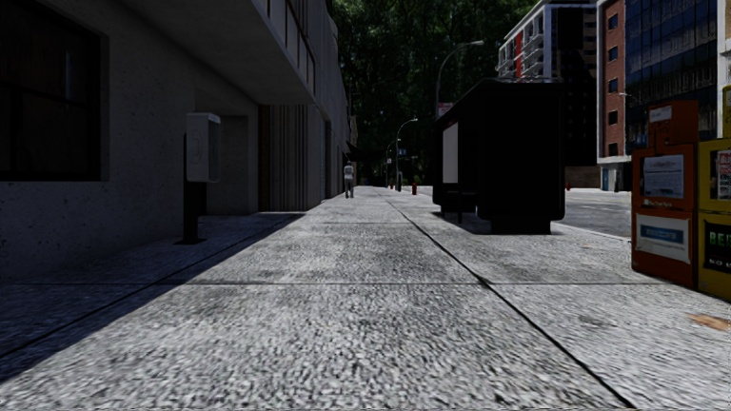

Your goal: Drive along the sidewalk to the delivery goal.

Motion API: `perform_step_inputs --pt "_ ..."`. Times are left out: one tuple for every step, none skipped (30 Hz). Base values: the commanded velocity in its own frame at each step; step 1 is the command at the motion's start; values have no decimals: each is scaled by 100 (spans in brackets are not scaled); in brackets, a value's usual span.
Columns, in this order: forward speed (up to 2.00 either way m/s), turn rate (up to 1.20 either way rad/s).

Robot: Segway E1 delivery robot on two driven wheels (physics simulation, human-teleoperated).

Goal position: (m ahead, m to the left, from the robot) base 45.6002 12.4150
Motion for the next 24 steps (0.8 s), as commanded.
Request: perform_step_inputs --pt "200 0" --pt "200 0" --pt "200 0" --pt "200 0" --pt "200 0" --pt "200 0" --pt "200 0" --pt "200 0" --pt "200 0" --pt "200 0" --pt "200 0" --pt "200 0" --pt "200 0" --pt "200 0" --pt "200 0" --pt "200 0" --pt "200 0" --pt "200 0" --pt "200 0" --pt "200 0" --pt "200 0" --pt "200 0" --pt "200 0" --pt "200 0"
